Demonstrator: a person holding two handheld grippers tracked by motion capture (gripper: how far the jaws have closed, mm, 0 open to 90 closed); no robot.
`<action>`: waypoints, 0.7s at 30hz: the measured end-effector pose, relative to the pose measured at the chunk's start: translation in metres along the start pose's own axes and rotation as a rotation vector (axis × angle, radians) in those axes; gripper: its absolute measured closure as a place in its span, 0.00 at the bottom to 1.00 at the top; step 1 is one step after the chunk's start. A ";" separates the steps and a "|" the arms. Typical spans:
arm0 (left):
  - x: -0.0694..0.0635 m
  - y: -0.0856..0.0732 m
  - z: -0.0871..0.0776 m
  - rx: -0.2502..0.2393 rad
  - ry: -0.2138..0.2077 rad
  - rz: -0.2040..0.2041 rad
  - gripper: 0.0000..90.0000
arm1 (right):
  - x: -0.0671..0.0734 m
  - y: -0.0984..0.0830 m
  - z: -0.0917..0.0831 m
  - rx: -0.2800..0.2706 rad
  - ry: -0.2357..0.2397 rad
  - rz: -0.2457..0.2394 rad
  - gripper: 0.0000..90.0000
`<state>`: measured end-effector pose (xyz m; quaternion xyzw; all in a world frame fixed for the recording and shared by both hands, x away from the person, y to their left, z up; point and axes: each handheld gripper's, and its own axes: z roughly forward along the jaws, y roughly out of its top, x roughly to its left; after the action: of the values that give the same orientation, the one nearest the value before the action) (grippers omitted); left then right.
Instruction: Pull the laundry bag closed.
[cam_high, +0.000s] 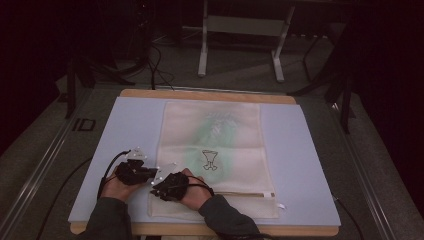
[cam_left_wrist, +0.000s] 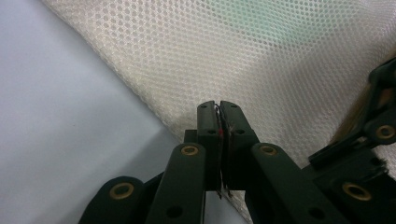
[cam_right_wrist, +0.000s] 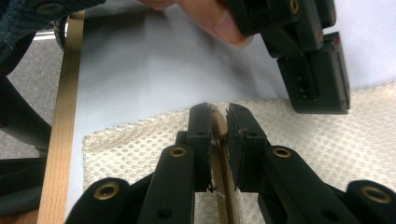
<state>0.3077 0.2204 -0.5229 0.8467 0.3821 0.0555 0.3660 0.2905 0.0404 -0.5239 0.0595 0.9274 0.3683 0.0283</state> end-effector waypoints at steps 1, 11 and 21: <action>0.000 0.000 0.000 0.000 0.000 0.000 0.97 | 0.000 0.000 0.000 0.000 0.000 0.000 0.89; -0.002 0.000 0.002 0.018 -0.012 0.005 0.97 | 0.001 0.001 0.006 0.034 0.004 -0.013 0.91; -0.008 -0.006 0.002 0.080 -0.050 0.000 0.97 | 0.003 -0.005 0.006 0.010 -0.011 -0.002 0.91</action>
<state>0.2993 0.2161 -0.5266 0.8617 0.3748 0.0190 0.3414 0.2872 0.0418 -0.5317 0.0607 0.9291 0.3633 0.0335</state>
